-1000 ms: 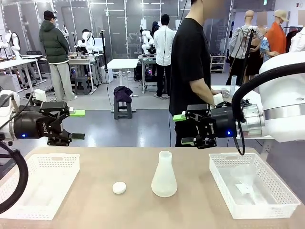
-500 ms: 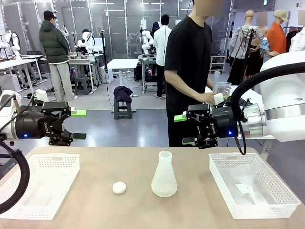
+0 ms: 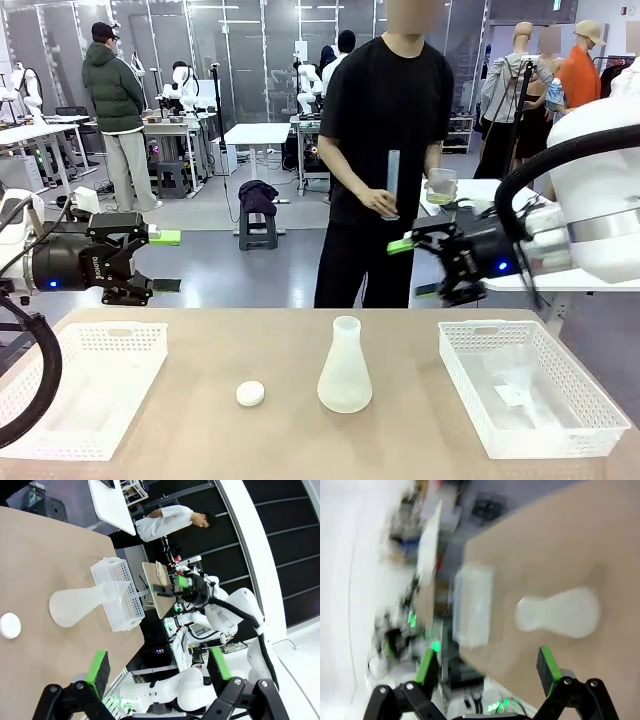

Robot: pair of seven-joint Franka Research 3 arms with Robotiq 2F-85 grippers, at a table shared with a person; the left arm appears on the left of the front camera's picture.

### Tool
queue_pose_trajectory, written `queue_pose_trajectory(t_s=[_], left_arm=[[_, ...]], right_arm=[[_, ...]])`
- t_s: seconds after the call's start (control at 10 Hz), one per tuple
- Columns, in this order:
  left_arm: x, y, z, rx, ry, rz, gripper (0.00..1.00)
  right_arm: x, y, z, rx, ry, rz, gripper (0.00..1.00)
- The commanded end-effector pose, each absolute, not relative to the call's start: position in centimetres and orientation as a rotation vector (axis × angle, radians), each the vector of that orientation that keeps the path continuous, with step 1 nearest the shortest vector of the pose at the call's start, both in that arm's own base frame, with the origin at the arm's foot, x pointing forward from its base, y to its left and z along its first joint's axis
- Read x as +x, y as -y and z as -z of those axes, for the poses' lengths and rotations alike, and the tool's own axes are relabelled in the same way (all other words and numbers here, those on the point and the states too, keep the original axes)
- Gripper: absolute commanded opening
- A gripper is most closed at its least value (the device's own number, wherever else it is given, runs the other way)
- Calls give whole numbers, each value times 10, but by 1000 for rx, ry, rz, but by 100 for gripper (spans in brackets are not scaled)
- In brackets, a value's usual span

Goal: Prepare the solutions needed for the experiment.
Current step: Pick up the Plastic Funnel and insert it into the Big flask.

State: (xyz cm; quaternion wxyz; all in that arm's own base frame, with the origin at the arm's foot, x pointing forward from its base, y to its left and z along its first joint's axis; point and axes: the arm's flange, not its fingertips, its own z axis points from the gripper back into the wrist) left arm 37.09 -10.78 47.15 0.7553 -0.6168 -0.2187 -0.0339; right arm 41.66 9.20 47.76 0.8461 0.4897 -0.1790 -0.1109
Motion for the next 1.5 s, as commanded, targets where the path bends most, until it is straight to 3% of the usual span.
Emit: queue_pose_trajectory(t_s=[0.0, 0.2, 0.4, 0.7, 0.8, 1.4], left_arm=[[368, 104, -473, -1347, 467, 77, 100], [368, 104, -473, -1347, 467, 77, 100], [368, 104, -473, -1347, 467, 77, 100], [368, 104, -473, -1347, 467, 77, 100], [368, 104, -473, -1347, 467, 77, 100], [368, 104, -473, -1347, 467, 77, 100]], right_arm=[[435, -69, -509, 830, 380, 488, 100], [455, -39, -522, 587, 390, 800, 100], [475, -23, -529, 411, 370, 892, 100], [478, -15, -529, 406, 390, 890, 100], [473, 3, -502, 357, 433, 892, 100], [472, 6, -506, 363, 404, 894, 100]])
